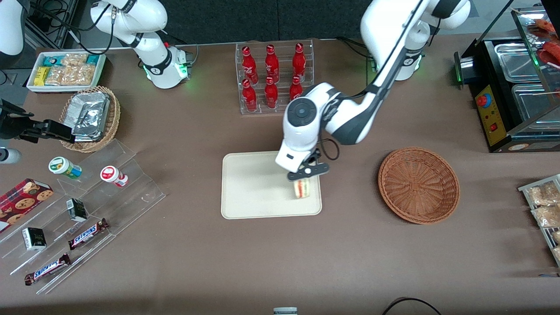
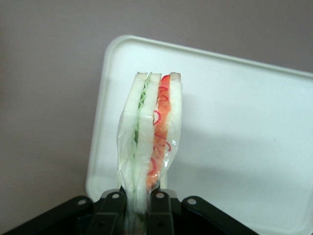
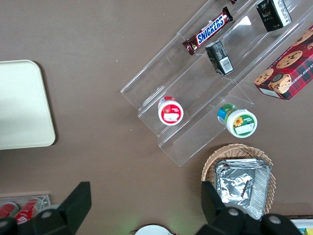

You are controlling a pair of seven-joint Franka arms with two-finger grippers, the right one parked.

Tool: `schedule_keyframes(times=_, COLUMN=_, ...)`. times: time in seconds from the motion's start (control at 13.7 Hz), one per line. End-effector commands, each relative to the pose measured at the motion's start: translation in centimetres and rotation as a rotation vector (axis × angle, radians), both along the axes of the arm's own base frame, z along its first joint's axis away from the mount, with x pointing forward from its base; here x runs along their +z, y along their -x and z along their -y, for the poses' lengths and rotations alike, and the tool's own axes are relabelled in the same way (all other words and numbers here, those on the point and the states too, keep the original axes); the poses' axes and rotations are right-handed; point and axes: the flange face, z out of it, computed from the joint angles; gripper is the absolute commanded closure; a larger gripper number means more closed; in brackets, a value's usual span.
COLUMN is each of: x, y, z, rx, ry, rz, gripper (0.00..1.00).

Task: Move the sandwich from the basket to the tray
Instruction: 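Carry the sandwich with the left gripper over the cream tray and lower it, then open the left gripper to release the sandwich upright on the tray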

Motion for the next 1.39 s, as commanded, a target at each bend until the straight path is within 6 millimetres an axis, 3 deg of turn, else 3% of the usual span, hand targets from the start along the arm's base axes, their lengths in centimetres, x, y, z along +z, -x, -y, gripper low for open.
schedule_keyframes(times=0.0, x=-2.5, y=0.5, z=2.5, rx=-0.028, ry=0.014, rz=0.025, gripper=1.0)
schedule_keyframes(times=0.22, x=-4.6, y=1.6, z=4.0, rx=-0.076, ry=0.011, rz=0.056, gripper=1.0)
schedule_keyframes(times=0.58, x=-6.0, y=1.6, z=4.2, rx=-0.076, ry=0.018, rz=0.056, gripper=1.0)
schedule_keyframes(times=0.66, x=-6.1, y=1.7, z=4.2, rx=-0.076, ry=0.017, rz=0.055, gripper=0.87)
schedule_keyframes(times=0.8, x=-6.2, y=1.7, z=4.2, rx=-0.081, ry=0.015, rz=0.055, gripper=0.04)
schedule_keyframes(times=0.95, x=-5.7, y=1.6, z=4.2, rx=-0.075, ry=0.02, rz=0.056, gripper=0.01)
schedule_keyframes(times=1.09, x=-3.9, y=0.7, z=4.0, rx=-0.037, ry=0.031, rz=0.068, gripper=0.01)
schedule_keyframes(times=1.31, x=1.9, y=-0.1, z=2.7, rx=-0.011, ry=0.02, rz=0.086, gripper=0.01)
